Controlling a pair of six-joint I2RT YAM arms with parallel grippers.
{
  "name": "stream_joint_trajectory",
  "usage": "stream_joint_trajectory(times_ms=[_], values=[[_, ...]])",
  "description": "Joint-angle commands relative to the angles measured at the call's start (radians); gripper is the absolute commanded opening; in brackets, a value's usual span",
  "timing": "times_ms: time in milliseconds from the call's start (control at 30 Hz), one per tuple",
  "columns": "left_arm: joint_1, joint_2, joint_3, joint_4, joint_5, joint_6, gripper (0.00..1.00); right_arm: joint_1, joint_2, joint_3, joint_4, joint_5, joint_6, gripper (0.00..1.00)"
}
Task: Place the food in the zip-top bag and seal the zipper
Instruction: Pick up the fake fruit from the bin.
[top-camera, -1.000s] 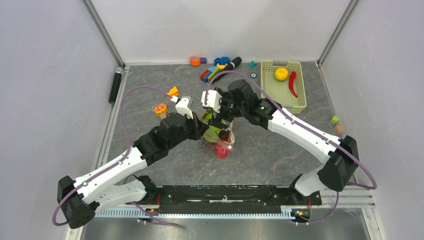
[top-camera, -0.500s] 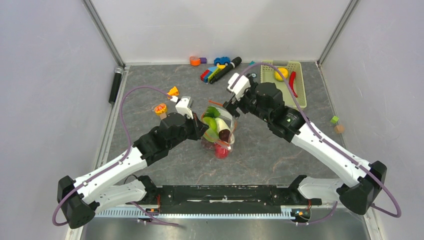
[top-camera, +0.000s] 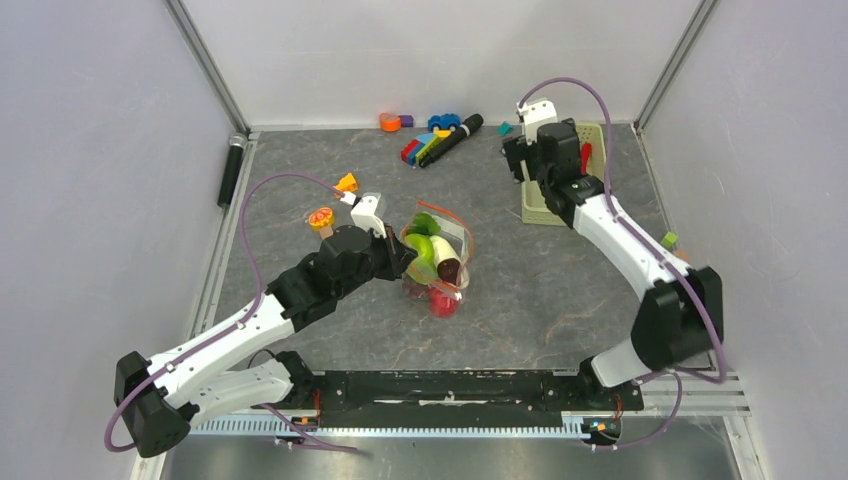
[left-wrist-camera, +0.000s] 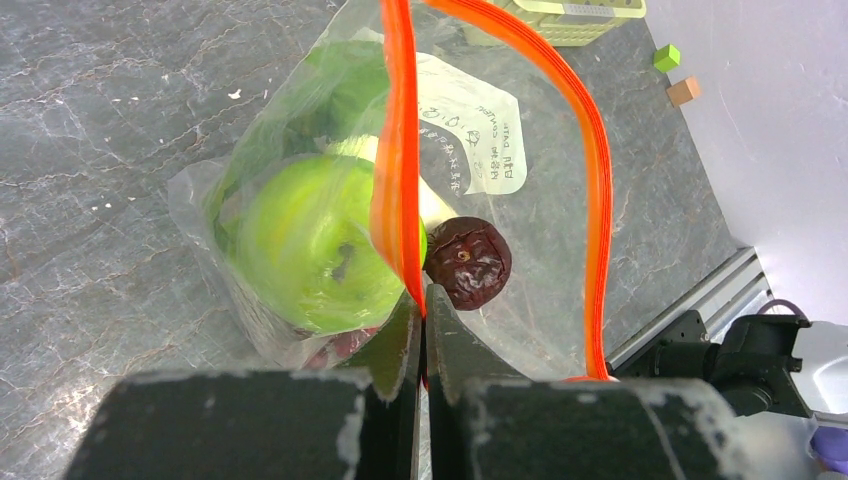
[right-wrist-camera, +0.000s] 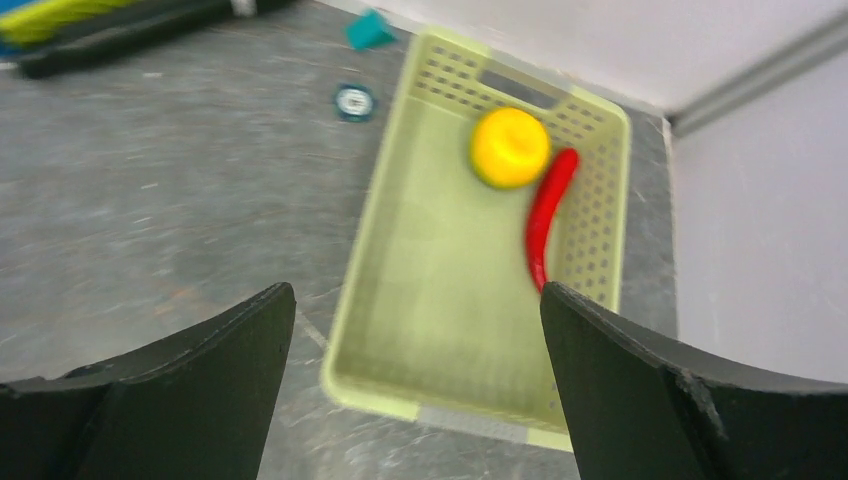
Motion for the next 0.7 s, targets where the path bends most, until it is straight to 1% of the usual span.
stream_joint_trajectory(times_ms=[0, 100, 200, 333, 533, 600, 667], values=[[-0.002, 0.002, 0.002, 0.024, -0.019, 0.049, 0.03, -0.093, 0.138, 0.113, 0.077, 0.143, 0.008, 0.98], [-0.002, 0.008, 0.005, 0.027, -0.023, 0.052, 0.03, -0.149, 0.255, 0.196, 0.052, 0.141, 0.013, 0.98], [-0.002, 0.018, 0.006, 0.027, -0.027, 0.057, 0.03, -0.191, 0.356, 0.252, 0.080, 0.116, 0.012, 0.98], [-0.001, 0.035, 0.011, 0.029, -0.027, 0.061, 0.03, -0.253, 0.477, 0.336, 0.084, 0.033, 0.049, 0.98], [-0.002, 0.052, 0.014, 0.035, -0.031, 0.065, 0.03, -0.337, 0.643, 0.460, 0.093, -0.129, 0.113, 0.98], [-0.002, 0.057, 0.016, 0.036, -0.030, 0.068, 0.03, -0.351, 0.686, 0.492, 0.093, -0.169, 0.124, 0.98], [-0.002, 0.061, 0.016, 0.036, -0.036, 0.069, 0.03, -0.356, 0.720, 0.508, 0.110, -0.170, 0.120, 0.98]])
